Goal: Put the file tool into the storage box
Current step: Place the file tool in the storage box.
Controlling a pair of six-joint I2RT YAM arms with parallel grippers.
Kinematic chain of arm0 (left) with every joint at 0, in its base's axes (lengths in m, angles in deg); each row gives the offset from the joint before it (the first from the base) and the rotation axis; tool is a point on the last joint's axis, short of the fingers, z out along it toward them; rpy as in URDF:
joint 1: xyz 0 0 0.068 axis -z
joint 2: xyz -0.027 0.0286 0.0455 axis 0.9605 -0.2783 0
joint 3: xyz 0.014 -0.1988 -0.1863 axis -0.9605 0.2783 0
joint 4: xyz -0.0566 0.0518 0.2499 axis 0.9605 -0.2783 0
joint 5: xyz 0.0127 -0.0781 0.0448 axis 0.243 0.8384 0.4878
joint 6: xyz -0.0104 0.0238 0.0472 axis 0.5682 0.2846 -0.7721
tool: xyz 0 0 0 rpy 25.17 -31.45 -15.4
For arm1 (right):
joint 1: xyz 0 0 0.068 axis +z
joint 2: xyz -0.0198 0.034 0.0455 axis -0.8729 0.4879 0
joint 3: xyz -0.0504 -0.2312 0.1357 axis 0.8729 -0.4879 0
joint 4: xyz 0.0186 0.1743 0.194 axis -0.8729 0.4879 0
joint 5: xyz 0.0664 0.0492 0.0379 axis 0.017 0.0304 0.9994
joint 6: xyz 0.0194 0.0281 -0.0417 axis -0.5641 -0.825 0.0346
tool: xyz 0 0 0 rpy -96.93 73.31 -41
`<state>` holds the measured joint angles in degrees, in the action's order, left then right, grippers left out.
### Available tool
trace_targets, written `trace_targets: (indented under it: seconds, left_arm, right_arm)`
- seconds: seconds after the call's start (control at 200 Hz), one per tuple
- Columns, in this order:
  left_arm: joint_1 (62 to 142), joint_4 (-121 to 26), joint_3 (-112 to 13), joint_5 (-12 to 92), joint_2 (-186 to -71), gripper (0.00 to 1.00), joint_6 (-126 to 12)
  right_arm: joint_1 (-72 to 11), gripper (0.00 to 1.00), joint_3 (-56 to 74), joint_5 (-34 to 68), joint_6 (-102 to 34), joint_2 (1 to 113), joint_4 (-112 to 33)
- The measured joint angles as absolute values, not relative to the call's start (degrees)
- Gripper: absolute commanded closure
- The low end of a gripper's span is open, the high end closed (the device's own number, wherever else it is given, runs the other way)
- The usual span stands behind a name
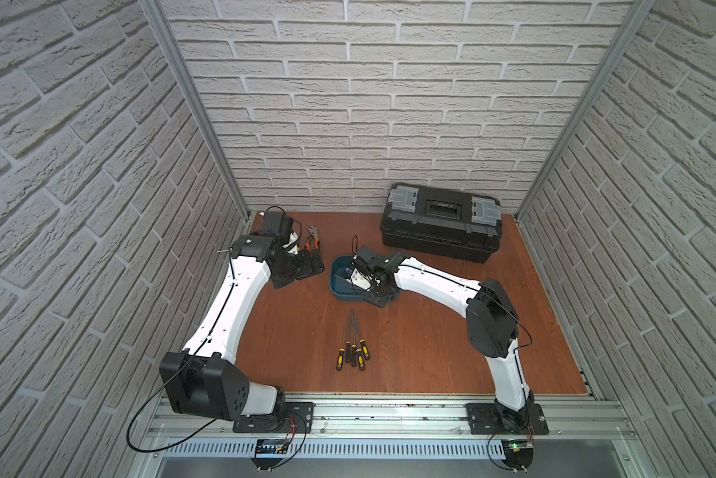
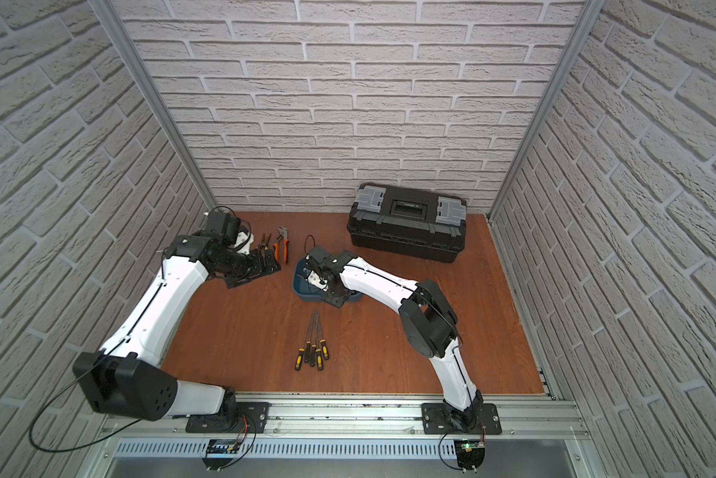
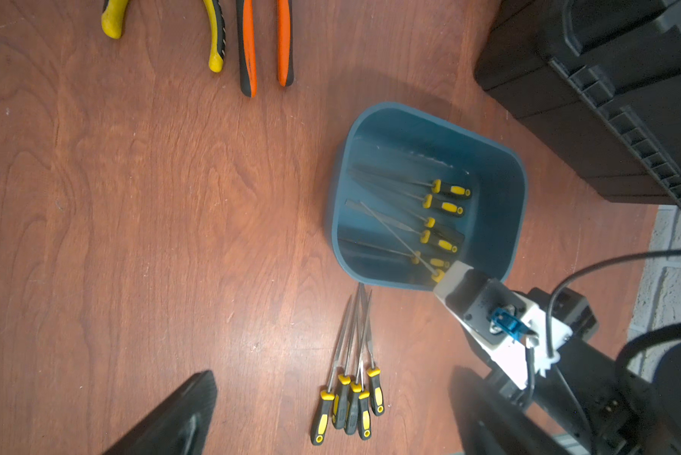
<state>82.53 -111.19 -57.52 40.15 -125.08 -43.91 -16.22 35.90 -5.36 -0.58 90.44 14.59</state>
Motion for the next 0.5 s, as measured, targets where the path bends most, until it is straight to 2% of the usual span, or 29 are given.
trace_targets:
  seconds: [0.5]
  left_arm:
    - [82.51, -111.19, -57.74, 40.23, -126.48, 0.02, -44.04]
  right_arm:
    - [-22.82, 0.97, 40.99, 0.1, 0.09, 90.6, 14.09]
